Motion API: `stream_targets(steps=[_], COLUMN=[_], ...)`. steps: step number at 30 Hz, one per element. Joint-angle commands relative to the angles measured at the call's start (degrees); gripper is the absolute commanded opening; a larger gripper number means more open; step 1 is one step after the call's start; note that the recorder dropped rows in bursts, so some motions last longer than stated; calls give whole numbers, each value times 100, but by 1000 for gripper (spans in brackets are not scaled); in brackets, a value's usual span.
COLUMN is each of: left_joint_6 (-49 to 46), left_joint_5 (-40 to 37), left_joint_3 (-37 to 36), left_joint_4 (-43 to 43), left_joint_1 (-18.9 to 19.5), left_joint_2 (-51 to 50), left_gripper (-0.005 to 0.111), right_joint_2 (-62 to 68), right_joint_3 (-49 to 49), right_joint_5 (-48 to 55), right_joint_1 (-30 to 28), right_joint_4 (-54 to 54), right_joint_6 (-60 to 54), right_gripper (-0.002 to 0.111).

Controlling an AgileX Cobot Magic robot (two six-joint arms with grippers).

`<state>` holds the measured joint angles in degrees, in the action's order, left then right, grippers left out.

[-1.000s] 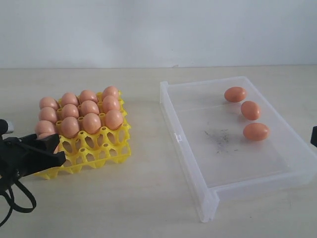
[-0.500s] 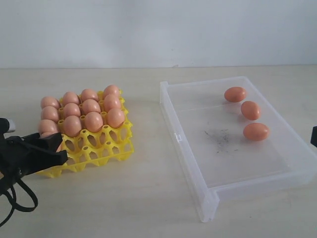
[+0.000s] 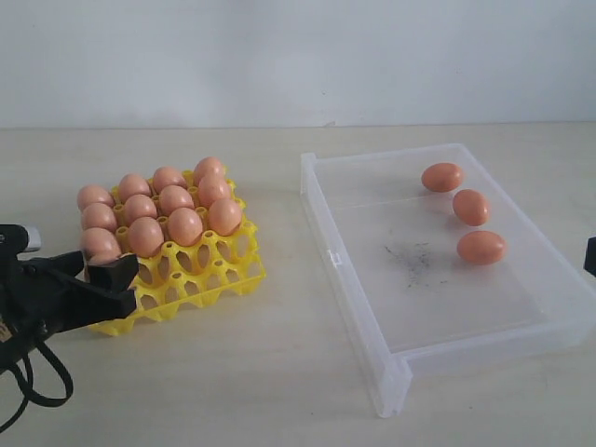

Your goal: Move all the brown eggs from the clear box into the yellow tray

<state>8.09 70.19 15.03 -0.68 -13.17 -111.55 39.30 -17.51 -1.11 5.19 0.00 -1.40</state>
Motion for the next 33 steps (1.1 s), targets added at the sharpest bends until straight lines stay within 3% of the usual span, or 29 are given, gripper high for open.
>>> stream_targets(steps=[1,10,17,21,25,30,33], left_joint_6=[124,155,249,655,1064,1794,2013], left_joint_5=[-23,-23,-143,-155,-155,-259,-449], left_joint_3=[16,16,16,16,16,16,-7], left_joint_4=[-30,-40,-523,-768,-1767,-2818,-2994], left_joint_1=[-3,-3,-3,-3,-3,-3,-3], left_joint_2=[224,1390,1924,2255,2620,3064,3310], left_gripper=[66,66,61,44,3,4,4], right_joint_2=[-27,-27,-27,-27,25,498,1137], right_joint_3=[19,19,19,19,19,-45,-507], right_joint_5=[7,7,7,7,22,-116,490], right_joint_1=[5,5,5,5,5,5,5], right_joint_4=[-41,-41,-41,-41,-41,0,0], right_joint_6=[-44,-61,-61,-47,208,407,465], right_gripper=[0,0,0,0,0,0,0])
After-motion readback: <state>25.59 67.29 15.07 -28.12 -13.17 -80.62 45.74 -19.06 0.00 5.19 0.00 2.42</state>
